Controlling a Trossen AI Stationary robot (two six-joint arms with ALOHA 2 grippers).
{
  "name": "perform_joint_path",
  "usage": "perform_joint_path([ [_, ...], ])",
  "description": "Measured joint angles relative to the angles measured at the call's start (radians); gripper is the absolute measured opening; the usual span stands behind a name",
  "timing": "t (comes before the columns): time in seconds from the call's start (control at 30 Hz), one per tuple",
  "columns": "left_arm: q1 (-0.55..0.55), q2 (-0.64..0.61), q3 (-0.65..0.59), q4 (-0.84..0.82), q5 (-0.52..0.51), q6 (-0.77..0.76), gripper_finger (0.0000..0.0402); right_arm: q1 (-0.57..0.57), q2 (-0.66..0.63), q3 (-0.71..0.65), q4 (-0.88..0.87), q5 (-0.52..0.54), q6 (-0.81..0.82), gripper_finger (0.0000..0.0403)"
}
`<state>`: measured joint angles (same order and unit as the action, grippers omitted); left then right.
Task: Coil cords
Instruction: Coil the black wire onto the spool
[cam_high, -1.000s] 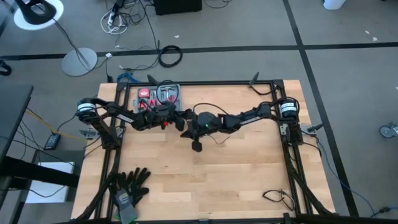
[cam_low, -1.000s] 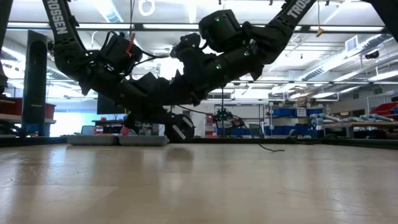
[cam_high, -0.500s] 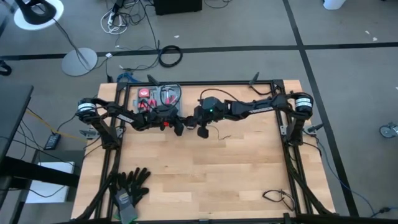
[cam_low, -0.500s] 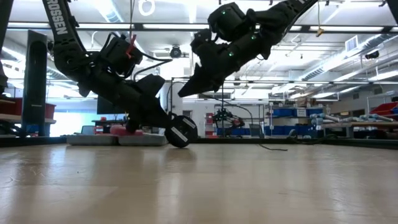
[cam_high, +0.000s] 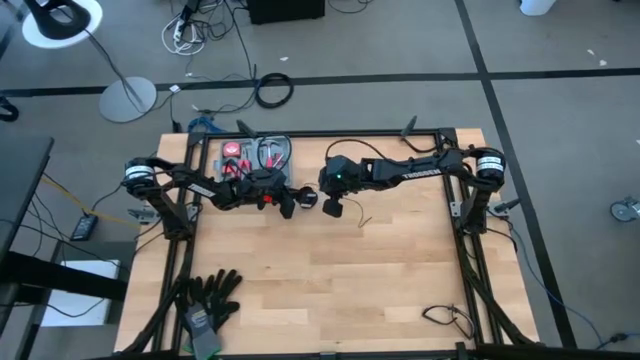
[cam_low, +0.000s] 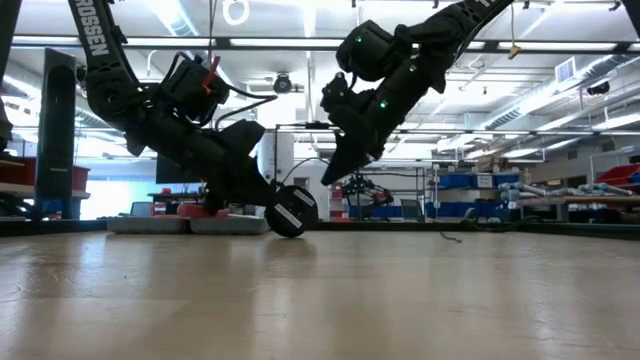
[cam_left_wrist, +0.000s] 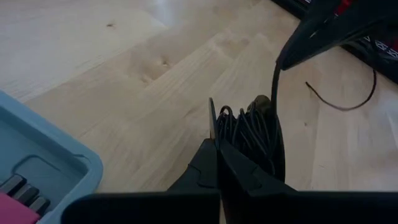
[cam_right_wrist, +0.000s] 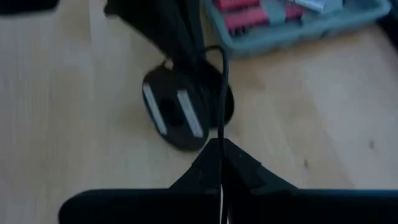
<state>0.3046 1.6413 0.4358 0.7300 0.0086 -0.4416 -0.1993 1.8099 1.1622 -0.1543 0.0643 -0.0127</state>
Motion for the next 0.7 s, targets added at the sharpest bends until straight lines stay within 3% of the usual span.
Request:
perform_joint_path([
  [0.2,0.0,0.0,0.0,0.001,-0.003,-0.005,0.0,-0.001,-0.013,-0.001,-0.131,0.068,0.048,0.0],
  [0.4,0.0,0.0,0.0,0.005,0.002,-0.007,0.0,-0.007,-0.015,-0.063,-0.172,0.071,0.14,0.0],
  [0.7,0.0,0.004,-0.003,0.057,0.005,-0.034,0.0,0.051,-0.019,-0.265,0.032,0.006,0.303,0.0],
])
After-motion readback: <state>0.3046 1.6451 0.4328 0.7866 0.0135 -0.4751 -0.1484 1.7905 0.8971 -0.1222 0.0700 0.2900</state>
